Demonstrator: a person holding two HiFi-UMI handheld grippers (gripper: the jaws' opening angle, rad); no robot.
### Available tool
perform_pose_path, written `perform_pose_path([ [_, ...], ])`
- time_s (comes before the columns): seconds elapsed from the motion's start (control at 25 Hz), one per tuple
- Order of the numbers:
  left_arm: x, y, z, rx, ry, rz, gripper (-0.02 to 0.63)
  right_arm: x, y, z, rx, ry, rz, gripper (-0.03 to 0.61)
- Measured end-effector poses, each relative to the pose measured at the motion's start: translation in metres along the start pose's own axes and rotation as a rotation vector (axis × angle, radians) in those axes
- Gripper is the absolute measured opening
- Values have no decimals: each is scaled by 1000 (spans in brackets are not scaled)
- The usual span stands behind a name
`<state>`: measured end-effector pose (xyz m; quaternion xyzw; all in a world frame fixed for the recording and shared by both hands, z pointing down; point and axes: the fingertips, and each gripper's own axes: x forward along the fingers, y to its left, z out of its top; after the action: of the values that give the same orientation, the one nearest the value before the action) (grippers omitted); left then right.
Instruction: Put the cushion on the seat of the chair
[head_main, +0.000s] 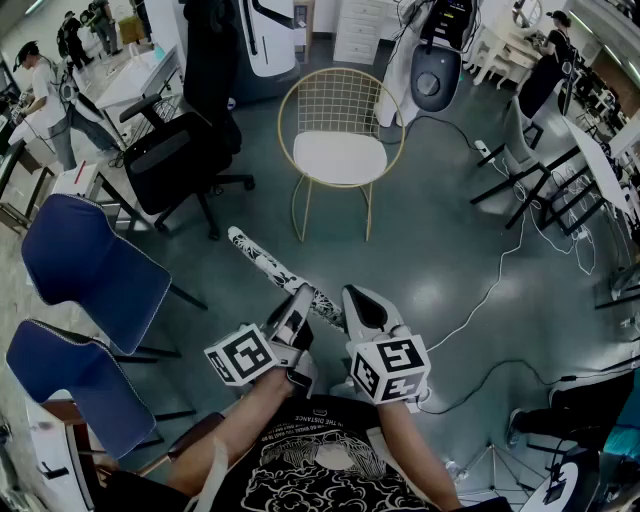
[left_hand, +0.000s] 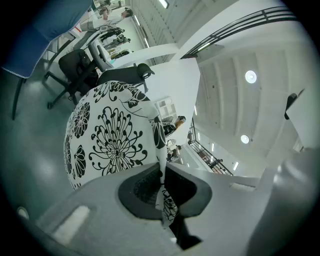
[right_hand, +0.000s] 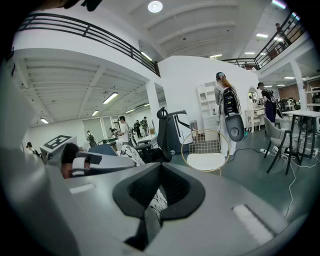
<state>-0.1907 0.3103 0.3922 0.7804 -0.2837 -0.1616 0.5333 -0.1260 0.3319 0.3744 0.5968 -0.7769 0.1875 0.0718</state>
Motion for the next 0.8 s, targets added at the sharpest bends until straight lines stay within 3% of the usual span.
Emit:
perform_pose_path([
  [0.44, 11, 9, 5, 0, 21, 15, 9, 9, -7, -3, 17, 9, -14, -2],
  [0.8, 56, 19, 6, -15, 9, 29, 9, 34, -44, 3, 18, 16, 15, -2],
])
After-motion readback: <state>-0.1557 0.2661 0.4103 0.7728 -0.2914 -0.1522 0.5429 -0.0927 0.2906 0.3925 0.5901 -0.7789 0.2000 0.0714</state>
